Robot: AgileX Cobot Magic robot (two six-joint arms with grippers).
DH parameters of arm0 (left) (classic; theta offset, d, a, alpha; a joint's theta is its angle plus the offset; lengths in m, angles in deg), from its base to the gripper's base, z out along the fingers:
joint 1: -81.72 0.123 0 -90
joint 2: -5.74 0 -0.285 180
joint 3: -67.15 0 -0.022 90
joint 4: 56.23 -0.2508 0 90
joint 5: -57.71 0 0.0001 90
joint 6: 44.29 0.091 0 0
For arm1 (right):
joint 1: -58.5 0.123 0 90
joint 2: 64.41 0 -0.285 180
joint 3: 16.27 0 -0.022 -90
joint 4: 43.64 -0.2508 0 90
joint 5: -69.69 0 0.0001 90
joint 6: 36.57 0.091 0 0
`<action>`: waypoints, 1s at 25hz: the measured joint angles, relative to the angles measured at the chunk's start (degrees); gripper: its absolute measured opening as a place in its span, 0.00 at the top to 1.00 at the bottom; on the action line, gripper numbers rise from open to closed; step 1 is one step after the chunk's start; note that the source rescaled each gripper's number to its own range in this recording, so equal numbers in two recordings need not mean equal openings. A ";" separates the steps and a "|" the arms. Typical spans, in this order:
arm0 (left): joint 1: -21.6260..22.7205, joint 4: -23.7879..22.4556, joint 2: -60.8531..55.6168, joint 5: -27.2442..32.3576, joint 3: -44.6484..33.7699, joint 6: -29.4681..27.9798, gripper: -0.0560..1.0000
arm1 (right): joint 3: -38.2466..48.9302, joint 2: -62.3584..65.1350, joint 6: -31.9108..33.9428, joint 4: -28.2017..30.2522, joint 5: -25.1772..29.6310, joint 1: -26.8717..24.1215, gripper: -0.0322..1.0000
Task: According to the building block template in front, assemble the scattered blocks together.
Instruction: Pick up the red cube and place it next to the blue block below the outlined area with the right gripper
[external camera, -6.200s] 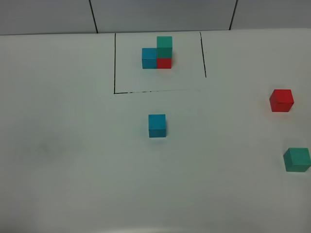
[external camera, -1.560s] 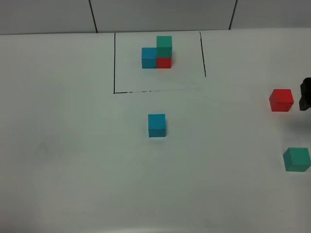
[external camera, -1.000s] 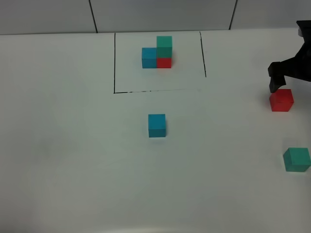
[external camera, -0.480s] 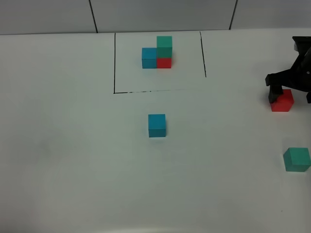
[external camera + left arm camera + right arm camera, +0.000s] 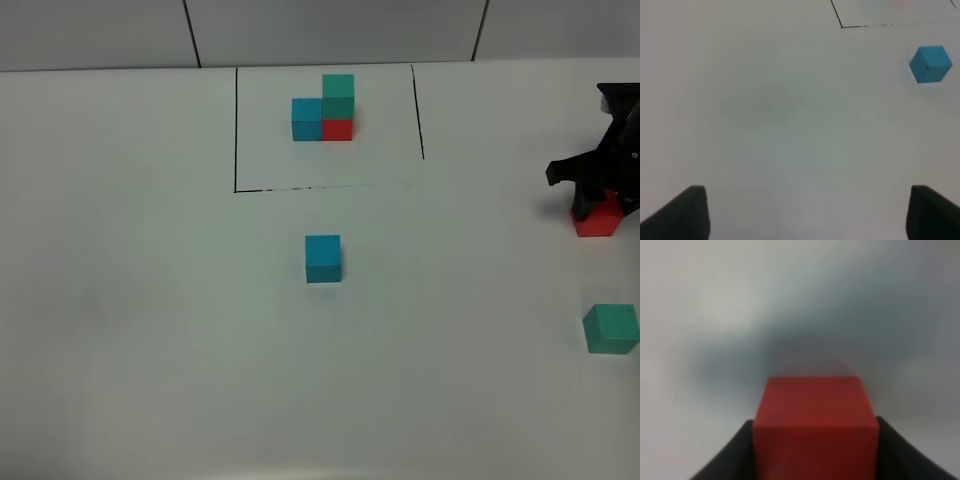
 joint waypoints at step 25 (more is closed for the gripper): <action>0.00 0.00 0.00 0.00 0.00 0.00 0.02 | 0.00 4.41 -42.44 4.08 7.62 30.23 0.96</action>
